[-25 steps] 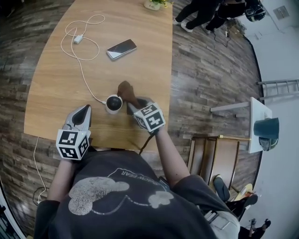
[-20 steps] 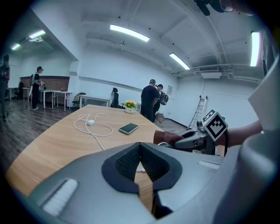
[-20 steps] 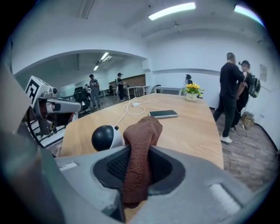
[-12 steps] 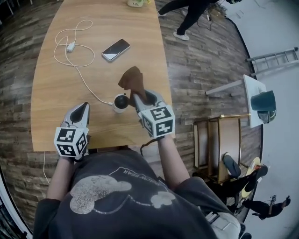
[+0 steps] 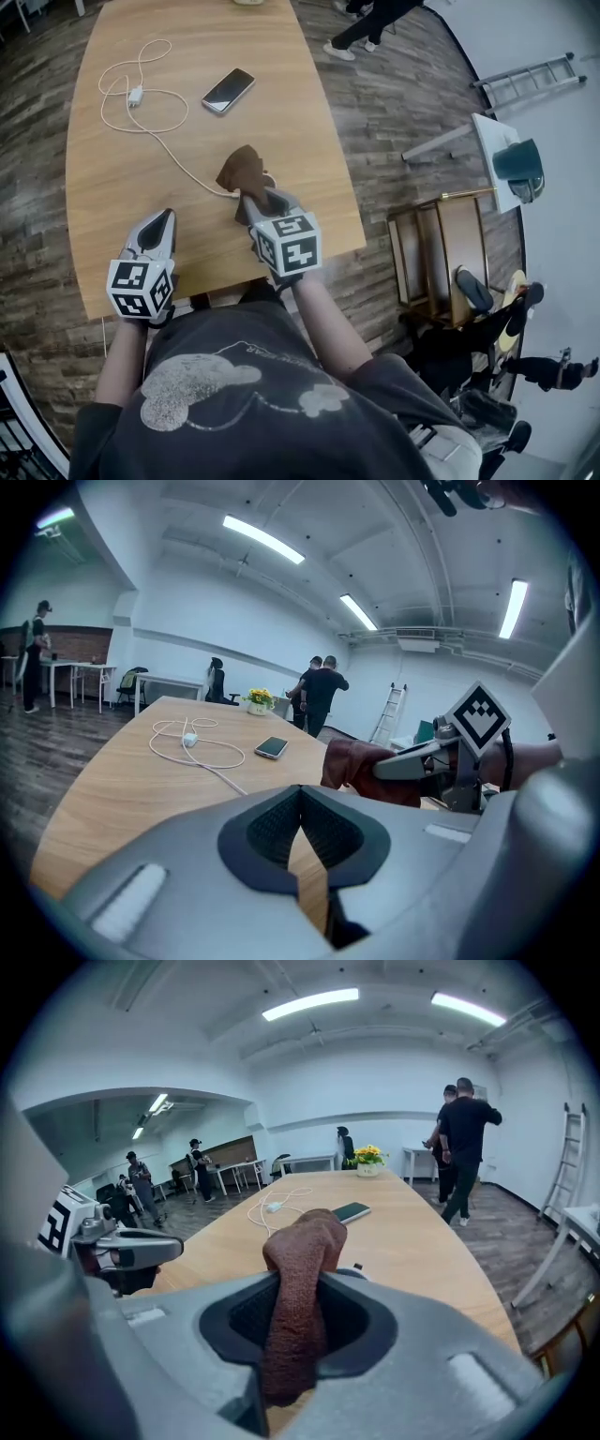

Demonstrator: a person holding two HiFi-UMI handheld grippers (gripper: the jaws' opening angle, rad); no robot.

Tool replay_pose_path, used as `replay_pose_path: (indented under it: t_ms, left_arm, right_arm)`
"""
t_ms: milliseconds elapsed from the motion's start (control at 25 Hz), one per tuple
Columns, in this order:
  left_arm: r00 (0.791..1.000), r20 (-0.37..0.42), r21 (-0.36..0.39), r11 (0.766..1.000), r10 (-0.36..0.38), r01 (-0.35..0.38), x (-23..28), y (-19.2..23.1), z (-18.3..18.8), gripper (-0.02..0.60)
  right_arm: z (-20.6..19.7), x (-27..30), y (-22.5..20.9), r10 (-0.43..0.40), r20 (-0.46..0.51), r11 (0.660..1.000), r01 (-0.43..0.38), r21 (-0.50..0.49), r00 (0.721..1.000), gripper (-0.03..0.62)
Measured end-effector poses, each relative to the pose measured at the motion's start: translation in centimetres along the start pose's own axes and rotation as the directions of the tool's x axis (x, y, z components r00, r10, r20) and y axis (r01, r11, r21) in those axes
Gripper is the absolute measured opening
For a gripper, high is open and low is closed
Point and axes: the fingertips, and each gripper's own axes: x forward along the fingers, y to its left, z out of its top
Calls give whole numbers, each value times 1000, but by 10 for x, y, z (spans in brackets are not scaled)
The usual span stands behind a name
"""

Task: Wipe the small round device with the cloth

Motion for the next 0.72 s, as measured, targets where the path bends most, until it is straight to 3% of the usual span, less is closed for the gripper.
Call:
replay_pose_path:
  t_ms: [280,720]
  left_arm:
    - [999,-41,16,1000,-20,20,-19,14,-17,18]
    - [999,-39,5,1000,-8,8,-40,28,-25,18]
  right_arm:
    - [-37,19,15,-44,-72,998,48,49,996,81]
    - [-87,37,13,-70,-164,992,86,97,984,81]
